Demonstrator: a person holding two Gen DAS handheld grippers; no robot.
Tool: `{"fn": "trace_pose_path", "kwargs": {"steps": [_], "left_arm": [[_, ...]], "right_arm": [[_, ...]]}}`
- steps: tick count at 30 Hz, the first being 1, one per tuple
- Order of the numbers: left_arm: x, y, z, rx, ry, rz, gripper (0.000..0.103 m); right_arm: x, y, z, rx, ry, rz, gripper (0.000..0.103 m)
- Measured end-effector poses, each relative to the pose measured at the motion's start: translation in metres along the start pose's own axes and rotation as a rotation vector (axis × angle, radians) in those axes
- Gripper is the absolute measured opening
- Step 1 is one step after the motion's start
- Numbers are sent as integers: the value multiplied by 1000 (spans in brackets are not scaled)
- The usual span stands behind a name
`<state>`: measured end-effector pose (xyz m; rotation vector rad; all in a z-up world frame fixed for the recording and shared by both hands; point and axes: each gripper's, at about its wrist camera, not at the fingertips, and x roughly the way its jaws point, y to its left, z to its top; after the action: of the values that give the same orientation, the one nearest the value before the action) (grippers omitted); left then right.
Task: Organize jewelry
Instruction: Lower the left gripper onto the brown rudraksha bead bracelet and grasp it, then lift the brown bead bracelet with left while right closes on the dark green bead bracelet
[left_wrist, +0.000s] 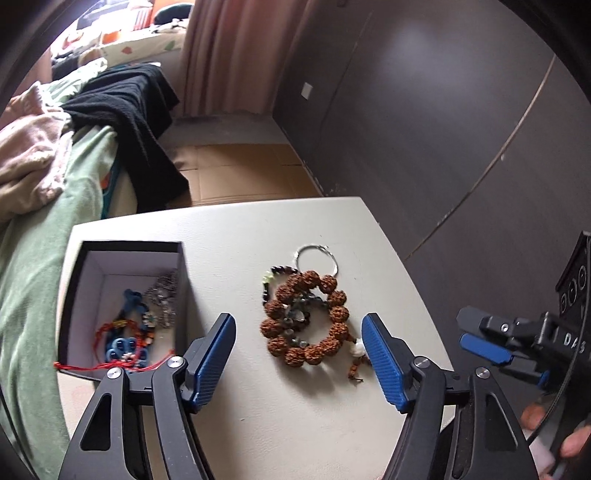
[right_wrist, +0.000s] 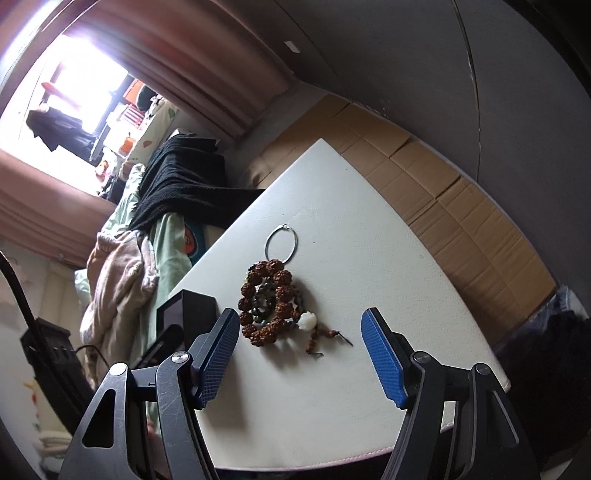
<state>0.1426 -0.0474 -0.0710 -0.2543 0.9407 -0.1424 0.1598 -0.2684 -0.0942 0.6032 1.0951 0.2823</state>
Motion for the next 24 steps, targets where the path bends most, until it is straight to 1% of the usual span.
{"fn": "trace_pose_path", "kwargs": {"steps": [2,3,5,8,10,13,16,19,20,21,22,24], "left_arm": [[8,-6,0,19,9,4,67],[13,-10,-1,29,14,6,63],[25,-17,-1,46,32,7,58],[43,-22,2,45,50,16,54],[54,-25,3,42,68,20,53],[70,-32,3,58,88,27,52],[84,-41,2,84,104,62,48],[95,-46,-1,113,125,82,35],[99,-47,-2,126,136,87,22],[101,-47,-4,142,148,79,20],[100,-46,-4,157,143,77,20],[89,-39,-1,141,119,68,20]], "right_arm": [[-1,-6,3,14,7,-1,69],[-2,-10,5,22,9,-3,69],[-4,-18,9,40,12,-5,69],[-7,-30,16,77,8,-18,69],[-7,-37,20,94,5,-29,69],[-5,-41,26,107,16,-17,69],[-2,-42,30,107,27,-15,69],[-1,-40,33,111,20,-14,69],[-1,-38,34,107,18,-12,69],[-1,-36,34,101,17,-8,69],[-1,-34,35,94,19,-6,69],[3,-31,35,78,28,-4,69]]}}
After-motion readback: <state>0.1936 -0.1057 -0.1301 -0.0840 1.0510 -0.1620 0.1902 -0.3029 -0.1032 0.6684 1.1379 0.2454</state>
